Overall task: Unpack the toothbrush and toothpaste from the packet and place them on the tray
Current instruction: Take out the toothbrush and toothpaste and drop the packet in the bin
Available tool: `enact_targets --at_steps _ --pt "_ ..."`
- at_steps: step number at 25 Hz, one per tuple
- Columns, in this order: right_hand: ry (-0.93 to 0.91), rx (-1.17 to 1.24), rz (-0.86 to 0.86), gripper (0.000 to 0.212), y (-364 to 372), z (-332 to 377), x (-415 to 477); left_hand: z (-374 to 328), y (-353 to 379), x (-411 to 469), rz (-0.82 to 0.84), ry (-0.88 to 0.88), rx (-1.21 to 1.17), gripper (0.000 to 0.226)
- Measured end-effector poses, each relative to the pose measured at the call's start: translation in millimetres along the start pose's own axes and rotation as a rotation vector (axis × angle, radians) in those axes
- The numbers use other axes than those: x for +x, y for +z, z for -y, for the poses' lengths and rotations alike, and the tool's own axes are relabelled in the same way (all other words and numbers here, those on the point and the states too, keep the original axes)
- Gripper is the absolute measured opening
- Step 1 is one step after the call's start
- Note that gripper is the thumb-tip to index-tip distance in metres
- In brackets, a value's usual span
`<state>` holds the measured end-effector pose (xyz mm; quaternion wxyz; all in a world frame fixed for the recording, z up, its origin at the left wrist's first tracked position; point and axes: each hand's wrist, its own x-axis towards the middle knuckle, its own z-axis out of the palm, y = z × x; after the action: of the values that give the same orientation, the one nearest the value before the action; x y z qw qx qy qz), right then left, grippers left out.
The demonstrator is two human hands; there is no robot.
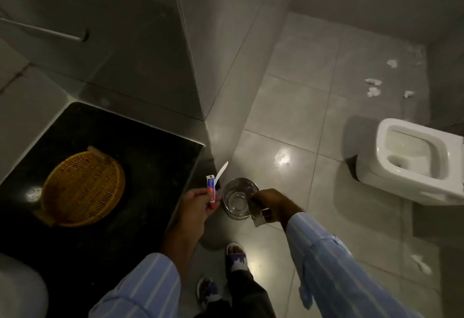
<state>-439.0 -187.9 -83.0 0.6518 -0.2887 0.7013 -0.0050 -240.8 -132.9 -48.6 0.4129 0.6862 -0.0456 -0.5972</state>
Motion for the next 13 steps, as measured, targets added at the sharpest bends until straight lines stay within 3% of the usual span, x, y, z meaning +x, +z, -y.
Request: enact_targets --at_steps 8,13 --pt "0.095 0.080 0.047 0.035 -11 10 59 -7 5 26 -0.058 -0.001 0.002 0.024" --pt "-0.214 -0.463 -0.102 0.044 -26 30 58 -21 9 32 -0.157 0.017 0.266 0.015"
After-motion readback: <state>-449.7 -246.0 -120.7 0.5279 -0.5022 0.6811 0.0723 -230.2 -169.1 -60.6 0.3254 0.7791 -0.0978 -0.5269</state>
